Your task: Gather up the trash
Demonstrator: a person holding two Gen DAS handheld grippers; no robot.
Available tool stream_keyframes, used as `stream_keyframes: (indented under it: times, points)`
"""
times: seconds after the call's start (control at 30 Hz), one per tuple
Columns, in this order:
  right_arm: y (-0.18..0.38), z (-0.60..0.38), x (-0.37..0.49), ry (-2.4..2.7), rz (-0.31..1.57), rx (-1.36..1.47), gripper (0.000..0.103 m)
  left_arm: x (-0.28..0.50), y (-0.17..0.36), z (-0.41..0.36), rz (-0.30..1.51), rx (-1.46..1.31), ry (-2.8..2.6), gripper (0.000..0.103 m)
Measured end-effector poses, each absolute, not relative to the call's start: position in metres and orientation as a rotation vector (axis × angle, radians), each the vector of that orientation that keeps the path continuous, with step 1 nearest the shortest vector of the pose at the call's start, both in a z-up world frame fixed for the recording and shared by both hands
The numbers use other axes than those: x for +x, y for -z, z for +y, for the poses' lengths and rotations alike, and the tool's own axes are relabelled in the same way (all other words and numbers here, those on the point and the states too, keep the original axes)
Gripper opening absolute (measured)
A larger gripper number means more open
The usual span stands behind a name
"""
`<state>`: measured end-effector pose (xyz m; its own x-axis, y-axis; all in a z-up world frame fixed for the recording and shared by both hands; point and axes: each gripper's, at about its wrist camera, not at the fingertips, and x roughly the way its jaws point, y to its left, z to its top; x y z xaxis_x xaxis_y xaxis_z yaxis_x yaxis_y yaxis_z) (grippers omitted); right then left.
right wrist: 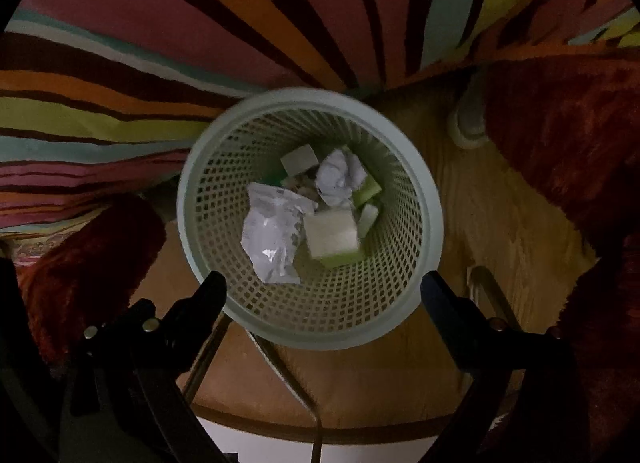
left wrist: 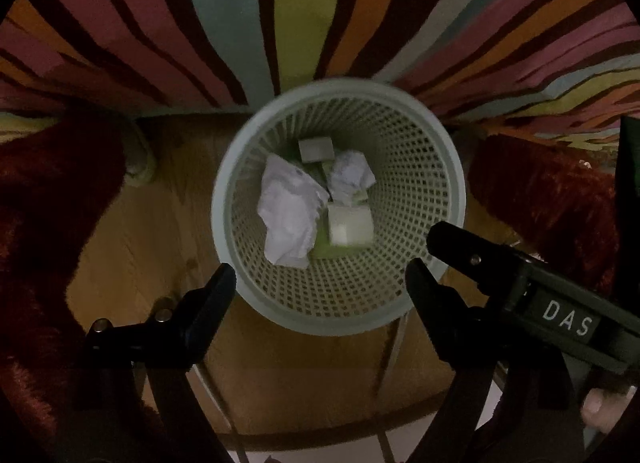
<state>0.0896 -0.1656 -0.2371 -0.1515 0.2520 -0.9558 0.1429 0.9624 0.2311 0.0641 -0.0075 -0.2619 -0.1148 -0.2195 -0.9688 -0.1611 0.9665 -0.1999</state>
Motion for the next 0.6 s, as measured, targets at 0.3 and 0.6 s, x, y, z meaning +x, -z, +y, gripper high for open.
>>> stream_keyframes:
  times: [0.3, 0.6]
  points:
    - [0.190, -0.168, 0.090, -0.146, 1.544, 0.249, 0.094, 0.068, 0.227, -0.003, 1.550, -0.226, 0.032, 0.084]
    - [0.126, -0.170, 0.091, -0.170, 1.297, 0.146, 0.094, 0.071, 0.163, 0.012, 1.314, -0.131, -0.012, 0.084]
